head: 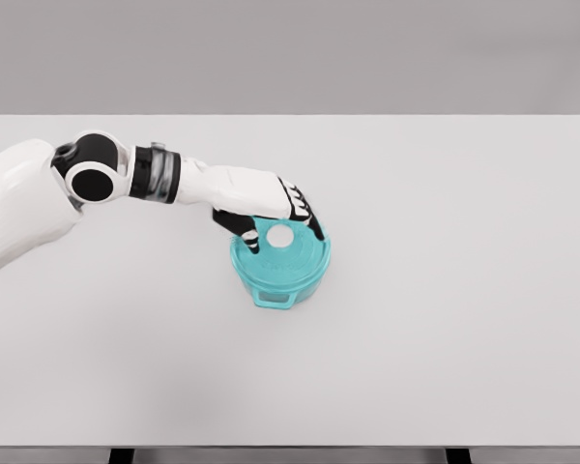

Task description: Open the lid of the pot with left arm

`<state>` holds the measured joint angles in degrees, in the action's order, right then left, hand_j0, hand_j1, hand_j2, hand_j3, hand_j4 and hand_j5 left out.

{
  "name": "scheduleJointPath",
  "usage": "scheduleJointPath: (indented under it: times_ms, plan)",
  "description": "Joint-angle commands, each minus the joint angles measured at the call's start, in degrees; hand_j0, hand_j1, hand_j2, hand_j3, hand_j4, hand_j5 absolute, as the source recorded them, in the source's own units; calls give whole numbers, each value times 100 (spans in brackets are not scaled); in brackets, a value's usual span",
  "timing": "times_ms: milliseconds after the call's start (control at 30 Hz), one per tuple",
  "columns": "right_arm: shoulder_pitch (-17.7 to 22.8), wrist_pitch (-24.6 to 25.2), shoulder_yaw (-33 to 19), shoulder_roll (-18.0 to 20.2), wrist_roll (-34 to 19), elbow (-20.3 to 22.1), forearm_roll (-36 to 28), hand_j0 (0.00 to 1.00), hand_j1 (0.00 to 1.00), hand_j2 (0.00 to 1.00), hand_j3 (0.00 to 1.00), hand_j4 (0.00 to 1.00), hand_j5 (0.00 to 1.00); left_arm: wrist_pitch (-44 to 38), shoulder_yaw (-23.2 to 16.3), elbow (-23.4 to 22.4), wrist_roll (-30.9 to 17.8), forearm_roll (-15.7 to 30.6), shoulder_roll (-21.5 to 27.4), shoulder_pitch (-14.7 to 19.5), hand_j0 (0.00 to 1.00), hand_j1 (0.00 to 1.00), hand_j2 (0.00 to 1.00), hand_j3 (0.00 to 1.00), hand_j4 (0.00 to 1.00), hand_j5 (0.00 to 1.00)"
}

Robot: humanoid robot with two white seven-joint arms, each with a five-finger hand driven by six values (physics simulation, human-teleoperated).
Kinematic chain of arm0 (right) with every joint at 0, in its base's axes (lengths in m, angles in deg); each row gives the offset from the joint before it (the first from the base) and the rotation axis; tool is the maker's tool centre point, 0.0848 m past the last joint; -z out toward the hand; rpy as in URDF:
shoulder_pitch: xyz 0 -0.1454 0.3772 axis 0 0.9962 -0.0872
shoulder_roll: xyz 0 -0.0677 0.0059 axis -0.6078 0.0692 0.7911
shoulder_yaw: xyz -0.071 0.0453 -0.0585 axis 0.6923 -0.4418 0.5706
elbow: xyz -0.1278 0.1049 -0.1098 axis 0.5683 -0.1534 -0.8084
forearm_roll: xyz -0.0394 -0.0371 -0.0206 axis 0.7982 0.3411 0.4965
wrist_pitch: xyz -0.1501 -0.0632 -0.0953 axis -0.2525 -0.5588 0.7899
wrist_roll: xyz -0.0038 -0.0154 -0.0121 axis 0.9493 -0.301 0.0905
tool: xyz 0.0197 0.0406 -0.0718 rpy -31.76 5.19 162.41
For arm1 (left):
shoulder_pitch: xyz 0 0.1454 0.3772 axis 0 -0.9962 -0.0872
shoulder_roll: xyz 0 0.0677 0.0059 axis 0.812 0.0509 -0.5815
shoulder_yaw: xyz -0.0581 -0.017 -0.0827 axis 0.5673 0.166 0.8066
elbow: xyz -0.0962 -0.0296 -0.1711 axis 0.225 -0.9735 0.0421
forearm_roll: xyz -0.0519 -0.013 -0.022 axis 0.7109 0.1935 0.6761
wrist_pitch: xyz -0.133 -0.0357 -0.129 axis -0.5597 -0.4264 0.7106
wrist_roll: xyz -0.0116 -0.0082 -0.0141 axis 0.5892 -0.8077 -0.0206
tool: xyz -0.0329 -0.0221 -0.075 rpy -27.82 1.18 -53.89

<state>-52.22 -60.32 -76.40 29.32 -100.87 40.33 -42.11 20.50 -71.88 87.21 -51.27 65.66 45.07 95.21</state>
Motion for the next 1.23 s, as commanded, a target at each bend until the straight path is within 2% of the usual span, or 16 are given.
scheduleJointPath:
  times_ms: [0, 133, 233, 300, 433, 500, 567, 667, 767, 800, 833, 867, 1033, 1100, 1133, 1200]
  plan:
    - [0, -2, -1, 1, 2, 0, 3, 100, 100, 100, 100, 100, 100, 10, -28, -3, -12, -15, 3, 0, 68, 68, 68, 68, 68, 68]
    - [0, -2, -1, 1, 2, 0, 3, 100, 100, 100, 100, 100, 100, 10, -151, -20, -30, -15, 3, 0, 66, 66, 66, 66, 66, 66]
    - [0, -2, -1, 1, 2, 0, 3, 100, 100, 100, 100, 100, 100, 10, -142, -20, -12, 204, 38, 17, 44, 44, 44, 44, 44, 44]
    - [0, -2, -1, 1, -7, 0, 3, 100, 100, 100, 100, 100, 100, 10, -133, 41, -12, 354, 99, 17, 38, 38, 38, 38, 38, 38]
    - [0, -2, -1, 1, 2, 0, 3, 100, 100, 100, 100, 100, 100, 10, -54, 428, -3, 705, 749, 61, 37, 37, 37, 37, 37, 37]
    - [0, -2, -1, 1, 2, 0, 3, 100, 100, 100, 100, 100, 100, 10, -36, 744, 14, 986, 1259, 211, 37, 37, 37, 37, 37, 37]
    - [0, -2, -1, 1, 2, 0, 3, 100, 100, 100, 100, 100, 100, 10, -28, 850, 14, 1250, 1681, 351, 37, 37, 37, 37, 37, 37]
    - [0, -2, -1, 1, 2, 0, 3, 100, 100, 100, 100, 100, 100, 10, 219, 710, 32, 1374, 2226, 343, 38, 38, 38, 38, 38, 38]
    - [0, -2, -1, 1, 2, 0, 3, 100, 100, 100, 100, 100, 100, 10, 219, 68, 32, 1365, 2428, 290, 39, 39, 39, 39, 39, 39]
    - [0, -2, -1, 1, 2, 0, 3, 100, 100, 100, 100, 100, 100, 10, 236, -55, 41, 1347, 2393, 255, 46, 46, 46, 46, 46, 46]
    - [0, -2, -1, 1, 2, 0, -6, 100, 100, 100, 100, 100, 100, 10, 245, -90, 41, 1321, 2332, 193, 91, 91, 91, 91, 91, 91]
    - [0, -2, -1, 1, 2, 0, 3, 100, 100, 100, 100, 100, 100, 10, 245, -152, 41, 1312, 2226, 176, 99, 99, 99, 99, 99, 99]
    - [0, -2, -1, 1, 2, 0, 3, 100, 100, 100, 100, 100, 100, 10, 245, -178, 41, 1330, 1989, 97, 100, 100, 100, 100, 100, 100]
    - [0, -2, -1, 1, -7, 0, 3, 100, 100, 100, 100, 100, 100, 10, 271, -38, 49, 1338, 2015, 0, 100, 100, 100, 100, 100, 100]
    - [0, -2, -1, 1, 2, 0, 3, 100, 100, 100, 100, 100, 100, 10, 376, 181, 49, 1347, 2068, -158, 100, 100, 100, 100, 100, 100]
    - [0, -2, -1, 1, 2, 0, 3, 100, 100, 100, 100, 100, 100, 10, 930, 648, 49, 1391, 2129, -518, 100, 100, 100, 100, 100, 100]
